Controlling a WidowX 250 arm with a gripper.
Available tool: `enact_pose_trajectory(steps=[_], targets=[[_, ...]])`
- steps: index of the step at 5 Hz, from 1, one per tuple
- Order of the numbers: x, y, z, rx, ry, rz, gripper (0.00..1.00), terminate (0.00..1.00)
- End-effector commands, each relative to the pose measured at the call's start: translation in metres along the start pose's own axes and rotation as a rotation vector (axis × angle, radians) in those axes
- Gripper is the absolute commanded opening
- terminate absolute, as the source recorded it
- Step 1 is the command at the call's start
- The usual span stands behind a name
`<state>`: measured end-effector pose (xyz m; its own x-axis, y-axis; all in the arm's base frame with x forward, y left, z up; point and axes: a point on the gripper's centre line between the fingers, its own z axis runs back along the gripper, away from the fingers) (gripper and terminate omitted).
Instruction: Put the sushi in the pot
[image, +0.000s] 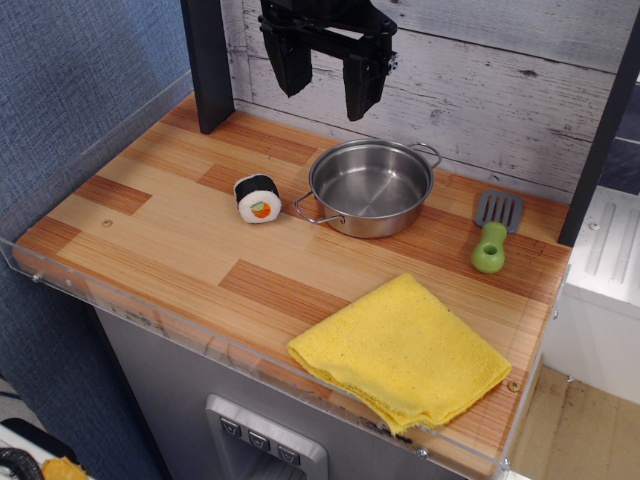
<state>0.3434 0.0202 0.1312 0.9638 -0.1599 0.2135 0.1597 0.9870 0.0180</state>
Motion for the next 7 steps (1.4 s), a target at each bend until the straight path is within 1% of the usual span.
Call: enact_pose_trajectory(steps=[1, 2, 4, 5, 6, 7], targets=[[0.0, 0.0, 0.0, 0.0, 0.0, 0.0, 1.0, 0.0], [-0.006, 0.011, -0.005, -0.009, 0.01, 0.009, 1.0, 0.0], [-0.017, 0.03, -0.009, 0.011, 0.035, 0.033, 1.0, 0.0], [-0.028, 0.041, -0.018, 0.004, 0.061, 0.043, 1.0, 0.0], [-0.043, 0.044, -0.047, -0.032, 0.123, 0.009, 1.0, 0.0], [-0.048, 0.044, -0.08, -0.055, 0.166, -0.043, 1.0, 0.0]])
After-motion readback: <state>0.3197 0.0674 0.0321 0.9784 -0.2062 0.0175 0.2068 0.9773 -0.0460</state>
